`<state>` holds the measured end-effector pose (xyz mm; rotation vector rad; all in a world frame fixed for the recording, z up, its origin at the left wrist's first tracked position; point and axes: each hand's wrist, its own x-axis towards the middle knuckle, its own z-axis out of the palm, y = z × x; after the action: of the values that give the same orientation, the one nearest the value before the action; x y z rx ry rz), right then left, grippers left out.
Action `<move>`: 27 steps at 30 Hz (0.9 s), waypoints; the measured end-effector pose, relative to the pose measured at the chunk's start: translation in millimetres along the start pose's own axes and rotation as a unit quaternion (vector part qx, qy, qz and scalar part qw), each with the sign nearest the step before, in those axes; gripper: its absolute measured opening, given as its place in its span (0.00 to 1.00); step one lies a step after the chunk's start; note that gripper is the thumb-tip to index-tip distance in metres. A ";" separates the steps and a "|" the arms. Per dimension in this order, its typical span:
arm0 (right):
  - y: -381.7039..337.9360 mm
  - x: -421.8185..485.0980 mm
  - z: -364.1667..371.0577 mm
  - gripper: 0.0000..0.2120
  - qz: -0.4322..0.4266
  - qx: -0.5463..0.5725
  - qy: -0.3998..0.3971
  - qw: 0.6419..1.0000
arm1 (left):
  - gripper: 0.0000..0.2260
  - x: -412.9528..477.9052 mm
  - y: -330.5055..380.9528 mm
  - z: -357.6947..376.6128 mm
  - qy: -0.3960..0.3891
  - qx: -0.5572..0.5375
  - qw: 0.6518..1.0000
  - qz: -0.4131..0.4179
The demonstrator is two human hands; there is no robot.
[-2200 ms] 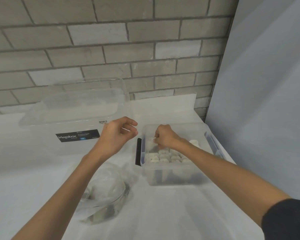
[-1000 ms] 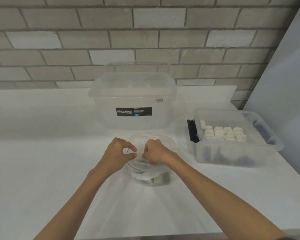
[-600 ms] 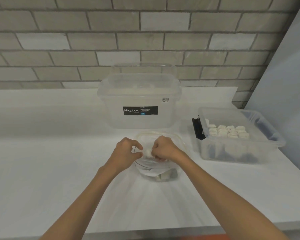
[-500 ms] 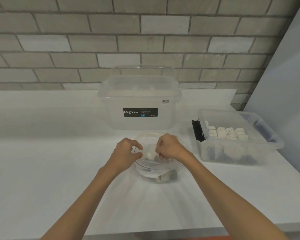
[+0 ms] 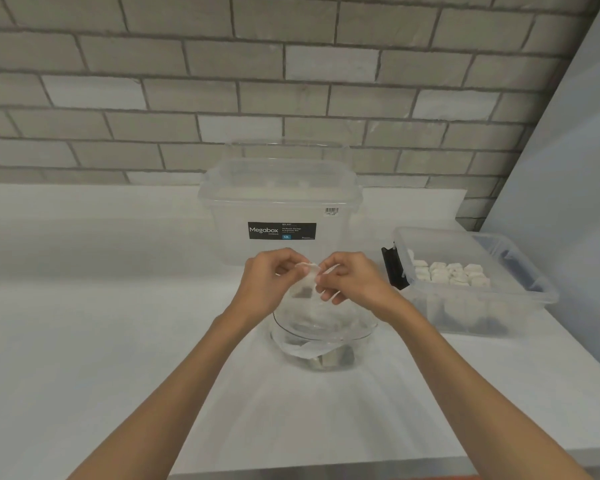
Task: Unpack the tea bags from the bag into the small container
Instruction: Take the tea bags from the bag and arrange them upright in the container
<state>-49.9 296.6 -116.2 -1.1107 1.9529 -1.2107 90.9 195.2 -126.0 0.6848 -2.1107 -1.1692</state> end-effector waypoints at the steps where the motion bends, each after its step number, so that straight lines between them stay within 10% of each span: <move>1: 4.5 2.9 5.3 0.03 0.014 -0.033 -0.005 0.999 | 0.02 0.0 -1.1 -2.9 0.009 -0.007 1.000 -0.002; 7: 35.3 18.3 43.3 0.12 0.072 -0.274 -0.111 0.952 | 0.02 -8.3 -0.8 -18.1 0.017 -0.132 0.990 -0.047; 27: 49.0 15.6 50.0 0.11 0.084 -0.231 -0.089 0.965 | 0.03 -11.2 3.2 -19.7 0.028 -0.159 0.983 -0.091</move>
<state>-34.3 273.6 -182.3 -1.1956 2.1923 -0.5533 112.4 193.7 -118.0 0.7593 -1.7870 -1.5272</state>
